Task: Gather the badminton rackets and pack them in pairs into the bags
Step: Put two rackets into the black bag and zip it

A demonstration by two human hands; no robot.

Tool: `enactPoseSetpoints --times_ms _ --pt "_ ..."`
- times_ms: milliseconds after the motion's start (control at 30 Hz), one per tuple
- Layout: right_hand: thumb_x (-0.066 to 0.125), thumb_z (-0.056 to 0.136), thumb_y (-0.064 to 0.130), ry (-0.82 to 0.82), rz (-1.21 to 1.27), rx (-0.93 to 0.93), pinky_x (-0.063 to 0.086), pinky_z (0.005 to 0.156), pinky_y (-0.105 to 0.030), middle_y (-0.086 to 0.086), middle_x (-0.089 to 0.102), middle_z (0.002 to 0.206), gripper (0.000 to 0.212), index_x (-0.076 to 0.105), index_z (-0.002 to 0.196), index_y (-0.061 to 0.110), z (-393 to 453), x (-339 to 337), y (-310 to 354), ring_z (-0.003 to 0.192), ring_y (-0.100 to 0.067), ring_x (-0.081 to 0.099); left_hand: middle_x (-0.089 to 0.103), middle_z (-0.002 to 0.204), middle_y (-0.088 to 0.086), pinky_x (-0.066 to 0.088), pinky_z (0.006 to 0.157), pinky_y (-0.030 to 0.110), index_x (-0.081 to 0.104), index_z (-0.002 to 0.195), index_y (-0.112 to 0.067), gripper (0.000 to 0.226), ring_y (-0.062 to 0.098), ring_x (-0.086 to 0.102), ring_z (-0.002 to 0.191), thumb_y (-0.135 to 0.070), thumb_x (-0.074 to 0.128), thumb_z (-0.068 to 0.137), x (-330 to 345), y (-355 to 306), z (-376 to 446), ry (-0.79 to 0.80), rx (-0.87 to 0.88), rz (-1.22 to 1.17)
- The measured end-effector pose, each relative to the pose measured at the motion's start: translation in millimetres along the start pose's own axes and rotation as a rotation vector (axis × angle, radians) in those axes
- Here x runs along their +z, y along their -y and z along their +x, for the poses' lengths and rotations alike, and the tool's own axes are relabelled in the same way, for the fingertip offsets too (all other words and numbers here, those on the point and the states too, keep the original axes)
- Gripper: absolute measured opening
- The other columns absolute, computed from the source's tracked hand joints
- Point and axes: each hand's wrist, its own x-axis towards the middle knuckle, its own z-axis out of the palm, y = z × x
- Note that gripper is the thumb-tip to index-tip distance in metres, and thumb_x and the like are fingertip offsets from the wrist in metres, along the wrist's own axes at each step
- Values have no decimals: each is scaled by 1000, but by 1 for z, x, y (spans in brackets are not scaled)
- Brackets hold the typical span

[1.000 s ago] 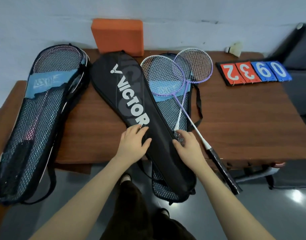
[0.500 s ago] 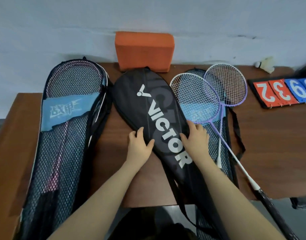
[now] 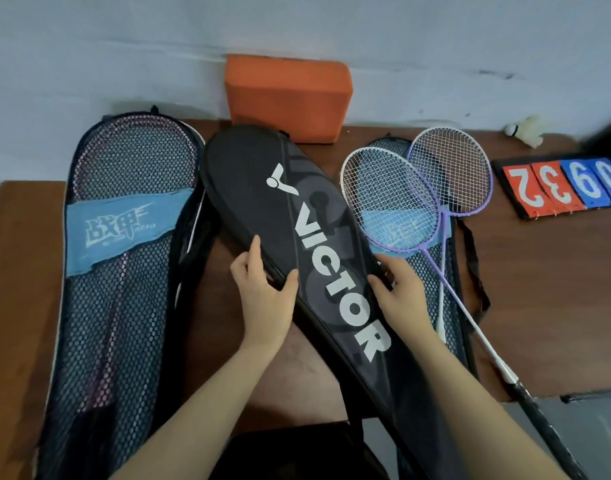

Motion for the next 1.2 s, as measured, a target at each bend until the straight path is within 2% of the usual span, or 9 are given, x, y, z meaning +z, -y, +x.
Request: enactPoseSetpoints --times_ms 100,167,233,433,567,800,900,1033,1200 --pt "64 81 6 21 24 3 48 83 -31 3 62 97 31 62 112 10 -8 11 8 89 -15 58 24 136 6 30 98 19 22 145 -22 75 10 39 115 -20 65 84 -14 14 -11 0 -37 97" --pt "66 80 8 74 11 -5 50 81 -36 3 63 95 29 62 109 12 -9 20 11 85 -16 59 23 140 16 28 107 34 22 144 -17 73 26 32 127 -24 63 84 -20 27 -13 -9 -87 248" --pt "66 79 12 107 -10 -5 50 78 -42 5 64 89 25 61 103 16 -9 28 11 80 -16 60 19 144 21 24 108 47 27 142 -13 70 37 25 128 -30 62 84 -26 35 -11 -21 -107 478" --pt "61 84 26 132 -116 11 46 84 -50 3 60 92 21 57 102 16 16 34 4 86 -20 58 27 145 20 31 102 54 45 130 -6 60 41 30 129 -30 66 79 -28 33 8 -49 86 733" --pt "57 88 28 210 -84 -6 44 93 -49 -6 61 115 37 53 121 11 57 45 15 102 -24 57 38 140 17 31 102 51 51 125 -8 50 36 34 128 -28 64 81 -17 24 33 -15 196 787" --pt "55 89 29 283 -64 -2 42 95 -44 -10 57 120 44 48 129 11 119 77 34 111 -24 52 48 132 8 26 102 41 55 123 -11 40 24 40 126 -29 57 86 -1 7 96 86 320 753" --pt "56 88 31 294 -64 3 43 92 -47 -10 57 116 43 49 126 13 143 85 41 108 -26 52 51 129 5 28 99 37 54 123 -12 39 22 43 122 -28 56 88 0 0 128 110 338 747" --pt "58 87 30 321 -27 44 42 93 -49 -10 58 115 40 52 123 14 171 98 50 106 -28 54 57 121 10 36 91 42 57 120 -8 37 29 51 111 -23 59 87 2 -7 167 115 373 733" --pt "65 83 19 223 179 -74 44 92 -33 -4 62 109 32 61 115 16 177 85 64 99 -15 57 50 127 9 32 94 45 51 129 -13 39 29 45 118 -21 54 91 5 -17 208 86 348 632"
